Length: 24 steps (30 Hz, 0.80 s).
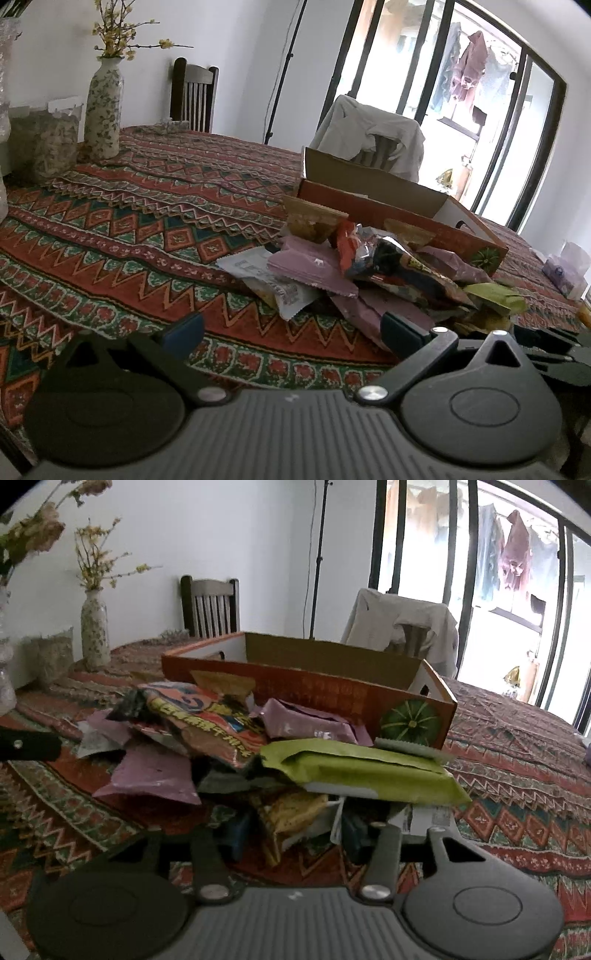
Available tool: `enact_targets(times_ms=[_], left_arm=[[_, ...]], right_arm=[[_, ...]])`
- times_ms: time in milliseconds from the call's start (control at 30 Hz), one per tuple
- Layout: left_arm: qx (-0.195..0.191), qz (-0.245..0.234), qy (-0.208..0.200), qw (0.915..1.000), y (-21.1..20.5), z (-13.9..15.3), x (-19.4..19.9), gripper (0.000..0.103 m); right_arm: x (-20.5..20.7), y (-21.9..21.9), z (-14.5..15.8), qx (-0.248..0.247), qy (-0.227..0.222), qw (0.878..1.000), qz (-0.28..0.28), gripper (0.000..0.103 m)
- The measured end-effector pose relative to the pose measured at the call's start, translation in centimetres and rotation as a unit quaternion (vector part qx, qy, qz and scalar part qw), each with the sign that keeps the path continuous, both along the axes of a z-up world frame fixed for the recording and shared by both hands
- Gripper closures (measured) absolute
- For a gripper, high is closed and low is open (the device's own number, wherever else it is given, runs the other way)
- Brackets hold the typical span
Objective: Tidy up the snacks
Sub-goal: 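Grasp the beige cracker bag with the right gripper and lift it, then lower the left gripper onto the pink packet and close it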
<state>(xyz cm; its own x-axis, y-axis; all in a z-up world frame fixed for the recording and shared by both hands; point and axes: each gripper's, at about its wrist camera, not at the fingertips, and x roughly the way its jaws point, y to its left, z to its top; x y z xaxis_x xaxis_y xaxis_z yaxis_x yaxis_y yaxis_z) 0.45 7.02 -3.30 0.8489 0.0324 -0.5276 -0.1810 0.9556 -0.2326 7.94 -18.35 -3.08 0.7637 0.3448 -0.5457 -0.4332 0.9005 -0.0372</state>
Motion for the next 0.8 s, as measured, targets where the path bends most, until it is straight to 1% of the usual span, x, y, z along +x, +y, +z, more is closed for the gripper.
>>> enact_targets(times_ms=[100,267,367,600,800], left_arm=[[0.0,-0.001,0.002,1.0,-0.1,0.0,0.0,0.0],[0.003,-0.009,0.005,0.9999,-0.7,0.0,0.2,0.0],[0.004,-0.016,0.011,0.9998,-1.3,0.0,0.5,0.0],[0.017,-0.033,0.024,0.999,-3.2,-0.1,1.4,0.0],[0.028,-0.035,0.035,0.9984,-5.4,-0.1,2.9,0.0]], right_arm=[[-1.2,-0.4,0.4,0.009,-0.016,1.0,0.001,0.055],[-2.9,-1.2,2.2,0.024,-0.048,0.999,0.005,0.055],[-3.4,-1.7,3.2,0.038,-0.06,0.997,0.005,0.055],[-3.2,-2.3,5.2,0.066,-0.085,0.994,-0.003,0.055],[-2.4,-3.2,6.6,0.086,-0.099,0.991,-0.013,0.055]])
